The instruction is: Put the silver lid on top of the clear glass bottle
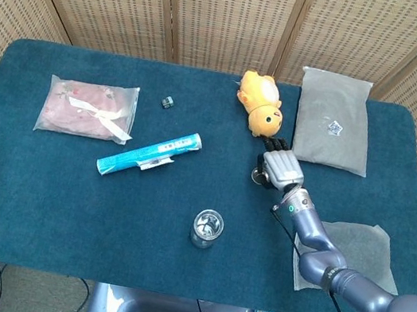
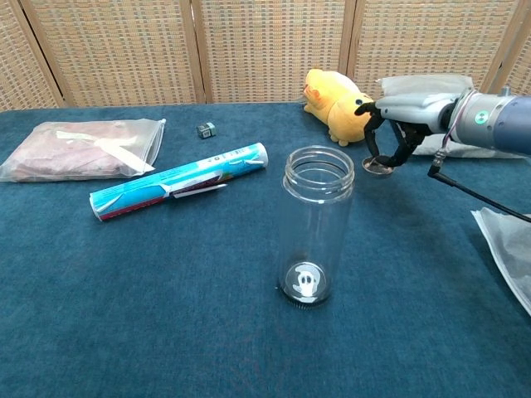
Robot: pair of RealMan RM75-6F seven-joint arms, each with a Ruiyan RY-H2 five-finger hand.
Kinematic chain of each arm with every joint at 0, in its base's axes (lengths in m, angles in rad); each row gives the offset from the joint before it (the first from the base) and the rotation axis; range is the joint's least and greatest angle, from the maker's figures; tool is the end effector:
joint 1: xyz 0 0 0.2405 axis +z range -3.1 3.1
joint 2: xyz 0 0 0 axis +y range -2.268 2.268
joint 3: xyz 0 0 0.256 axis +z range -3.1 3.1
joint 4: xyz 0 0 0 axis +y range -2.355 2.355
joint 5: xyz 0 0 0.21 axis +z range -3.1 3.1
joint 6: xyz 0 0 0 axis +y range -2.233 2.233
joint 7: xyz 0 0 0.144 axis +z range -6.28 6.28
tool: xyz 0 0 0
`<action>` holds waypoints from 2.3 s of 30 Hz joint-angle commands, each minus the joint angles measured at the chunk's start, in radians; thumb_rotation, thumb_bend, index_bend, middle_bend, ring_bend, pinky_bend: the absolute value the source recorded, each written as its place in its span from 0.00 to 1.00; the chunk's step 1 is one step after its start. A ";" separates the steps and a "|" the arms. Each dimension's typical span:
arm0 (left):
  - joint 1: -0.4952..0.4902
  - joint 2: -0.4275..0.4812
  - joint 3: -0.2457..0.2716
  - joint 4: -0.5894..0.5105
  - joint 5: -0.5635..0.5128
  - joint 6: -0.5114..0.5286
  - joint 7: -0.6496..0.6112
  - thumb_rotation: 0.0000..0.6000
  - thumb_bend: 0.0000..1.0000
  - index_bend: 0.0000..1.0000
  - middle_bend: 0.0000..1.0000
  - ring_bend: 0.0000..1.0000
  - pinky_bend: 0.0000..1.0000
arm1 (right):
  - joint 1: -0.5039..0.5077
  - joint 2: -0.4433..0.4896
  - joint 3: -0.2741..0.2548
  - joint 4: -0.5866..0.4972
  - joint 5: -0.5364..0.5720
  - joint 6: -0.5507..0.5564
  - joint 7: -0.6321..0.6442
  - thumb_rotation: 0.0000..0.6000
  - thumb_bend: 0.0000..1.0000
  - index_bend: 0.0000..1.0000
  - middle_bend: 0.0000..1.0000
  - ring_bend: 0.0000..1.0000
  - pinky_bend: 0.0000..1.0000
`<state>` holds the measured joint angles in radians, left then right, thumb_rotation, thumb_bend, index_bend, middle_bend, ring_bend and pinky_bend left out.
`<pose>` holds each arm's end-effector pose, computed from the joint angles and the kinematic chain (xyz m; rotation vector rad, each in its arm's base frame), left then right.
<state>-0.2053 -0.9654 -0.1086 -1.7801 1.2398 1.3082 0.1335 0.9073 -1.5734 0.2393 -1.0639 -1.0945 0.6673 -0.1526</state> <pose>-0.2994 0.2237 0.1883 -1.3549 -0.9542 -0.7385 -0.1662 -0.4387 0.0029 1.8575 -0.9254 0.7762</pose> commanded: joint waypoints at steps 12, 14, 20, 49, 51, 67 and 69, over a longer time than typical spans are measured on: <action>0.012 0.019 0.009 -0.018 0.039 0.018 -0.033 1.00 0.00 0.00 0.00 0.00 0.00 | -0.073 0.449 0.036 -0.614 -0.063 0.145 -0.106 1.00 0.62 0.71 0.02 0.00 0.00; 0.014 0.021 0.010 -0.019 0.042 0.022 -0.037 1.00 0.00 0.00 0.00 0.00 0.00 | -0.082 0.493 0.031 -0.672 -0.092 0.159 -0.118 1.00 0.62 0.71 0.02 0.00 0.00; 0.012 0.022 0.012 -0.022 0.044 0.016 -0.035 1.00 0.00 0.00 0.00 0.00 0.00 | -0.115 0.582 0.010 -0.826 -0.185 0.200 -0.117 1.00 0.63 0.72 0.03 0.00 0.00; 0.006 0.016 0.018 -0.027 0.042 0.007 -0.013 1.00 0.00 0.00 0.00 0.00 0.00 | -0.086 0.519 -0.055 -0.979 -0.286 0.206 -0.280 1.00 0.64 0.73 0.03 0.00 0.00; 0.006 0.016 0.018 -0.026 0.042 0.006 -0.015 1.00 0.00 0.00 0.00 0.00 0.00 | -0.078 0.508 -0.053 -0.978 -0.271 0.203 -0.296 1.00 0.64 0.73 0.03 0.00 0.00; 0.007 0.024 0.017 -0.024 0.041 0.004 -0.035 1.00 0.00 0.00 0.00 0.00 0.00 | -0.023 0.441 -0.052 -0.979 -0.157 0.205 -0.420 1.00 0.64 0.73 0.03 0.00 0.00; 0.007 0.025 0.017 -0.023 0.041 0.004 -0.037 1.00 0.00 0.00 0.00 0.00 0.00 | -0.019 0.437 -0.053 -0.981 -0.147 0.207 -0.427 1.00 0.64 0.73 0.03 0.00 0.00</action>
<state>-0.1985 -0.9409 -0.0920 -1.8035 1.2810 1.3119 0.0966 0.8855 -1.1337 0.1870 -2.0439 -1.2445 0.8725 -0.5770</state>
